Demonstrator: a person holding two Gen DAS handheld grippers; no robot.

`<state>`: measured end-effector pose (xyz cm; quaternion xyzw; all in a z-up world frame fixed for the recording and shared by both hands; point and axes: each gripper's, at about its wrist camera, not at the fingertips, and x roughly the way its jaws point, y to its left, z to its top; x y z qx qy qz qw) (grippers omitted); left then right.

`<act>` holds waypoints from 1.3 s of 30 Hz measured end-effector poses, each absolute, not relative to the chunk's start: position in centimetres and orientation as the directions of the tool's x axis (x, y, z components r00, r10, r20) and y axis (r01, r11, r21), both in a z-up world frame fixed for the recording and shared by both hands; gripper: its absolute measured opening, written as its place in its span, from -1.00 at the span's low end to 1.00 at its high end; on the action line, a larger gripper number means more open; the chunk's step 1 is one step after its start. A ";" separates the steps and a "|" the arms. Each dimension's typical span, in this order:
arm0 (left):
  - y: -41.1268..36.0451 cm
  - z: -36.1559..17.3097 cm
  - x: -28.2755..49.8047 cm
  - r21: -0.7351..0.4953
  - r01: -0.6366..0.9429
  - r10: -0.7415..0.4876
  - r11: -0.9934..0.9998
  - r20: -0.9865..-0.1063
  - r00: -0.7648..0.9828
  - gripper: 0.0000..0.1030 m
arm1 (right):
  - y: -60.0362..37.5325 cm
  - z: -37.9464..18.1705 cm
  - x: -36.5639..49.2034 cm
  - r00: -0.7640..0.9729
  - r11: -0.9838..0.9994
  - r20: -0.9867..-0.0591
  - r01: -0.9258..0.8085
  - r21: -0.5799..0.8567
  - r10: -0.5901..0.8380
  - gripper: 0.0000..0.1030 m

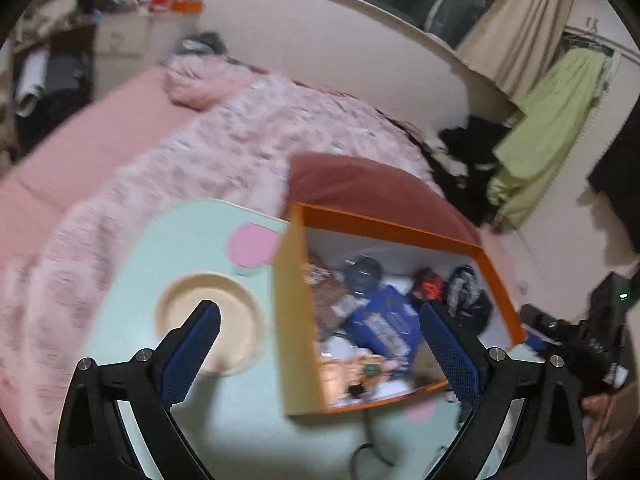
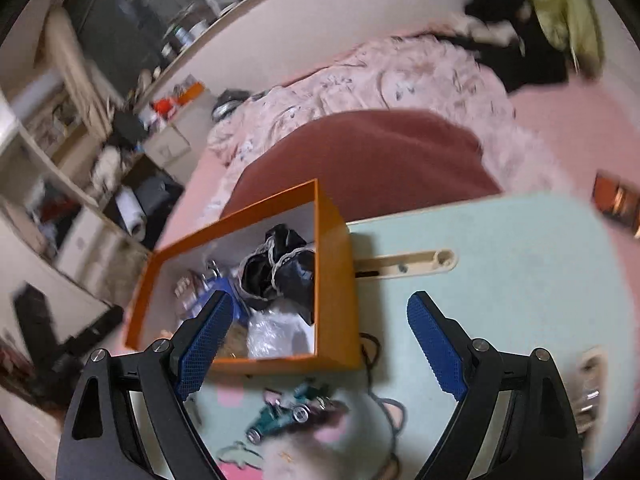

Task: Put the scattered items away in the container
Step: 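Reach the right tool into the box and grasp the black lace cloth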

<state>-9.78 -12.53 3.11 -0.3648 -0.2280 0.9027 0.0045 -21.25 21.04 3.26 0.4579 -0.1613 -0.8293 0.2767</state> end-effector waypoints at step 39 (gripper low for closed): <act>-1.3 0.6 -0.7 -0.080 -0.030 0.082 -0.996 -0.811 -0.579 0.92 | 11.9 5.3 -19.0 -0.447 -0.817 -0.872 0.567 -0.104 -0.198 -0.01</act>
